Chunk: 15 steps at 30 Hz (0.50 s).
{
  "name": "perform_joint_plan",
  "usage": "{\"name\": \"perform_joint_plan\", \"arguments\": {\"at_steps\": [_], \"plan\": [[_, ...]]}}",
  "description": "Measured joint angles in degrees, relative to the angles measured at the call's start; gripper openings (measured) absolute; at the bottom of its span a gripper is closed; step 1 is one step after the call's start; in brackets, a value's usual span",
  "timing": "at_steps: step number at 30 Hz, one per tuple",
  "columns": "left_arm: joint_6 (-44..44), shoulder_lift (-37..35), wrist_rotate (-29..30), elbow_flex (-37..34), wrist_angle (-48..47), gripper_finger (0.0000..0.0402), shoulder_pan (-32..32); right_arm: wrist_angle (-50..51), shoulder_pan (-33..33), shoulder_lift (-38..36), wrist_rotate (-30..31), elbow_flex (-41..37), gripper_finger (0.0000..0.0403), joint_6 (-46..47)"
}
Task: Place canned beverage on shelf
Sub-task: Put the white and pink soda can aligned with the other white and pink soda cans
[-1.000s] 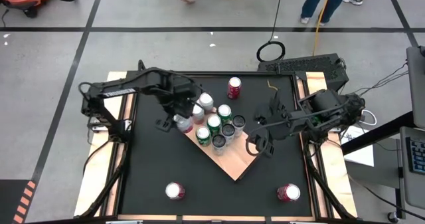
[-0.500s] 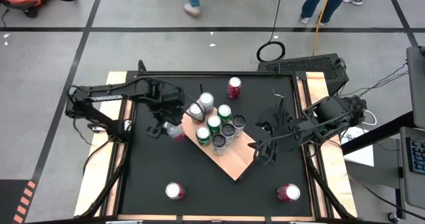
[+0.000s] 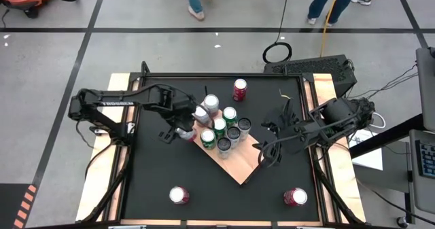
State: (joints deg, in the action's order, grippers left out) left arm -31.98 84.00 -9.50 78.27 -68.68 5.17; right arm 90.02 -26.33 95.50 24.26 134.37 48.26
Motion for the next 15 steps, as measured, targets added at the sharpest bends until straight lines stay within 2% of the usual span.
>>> {"name": "perform_joint_plan", "arguments": {"at_steps": [5,15], "plan": [[-0.31,-0.01,0.44,-2.22,3.64,0.0301,0.00,0.00,0.00,0.00,0.03,0.00,0.0357,0.78],[-0.43,0.01,2.65,-2.86,4.76,0.0304,0.00,0.00,0.00,0.00,0.16,0.00,0.0357,0.74]]}}
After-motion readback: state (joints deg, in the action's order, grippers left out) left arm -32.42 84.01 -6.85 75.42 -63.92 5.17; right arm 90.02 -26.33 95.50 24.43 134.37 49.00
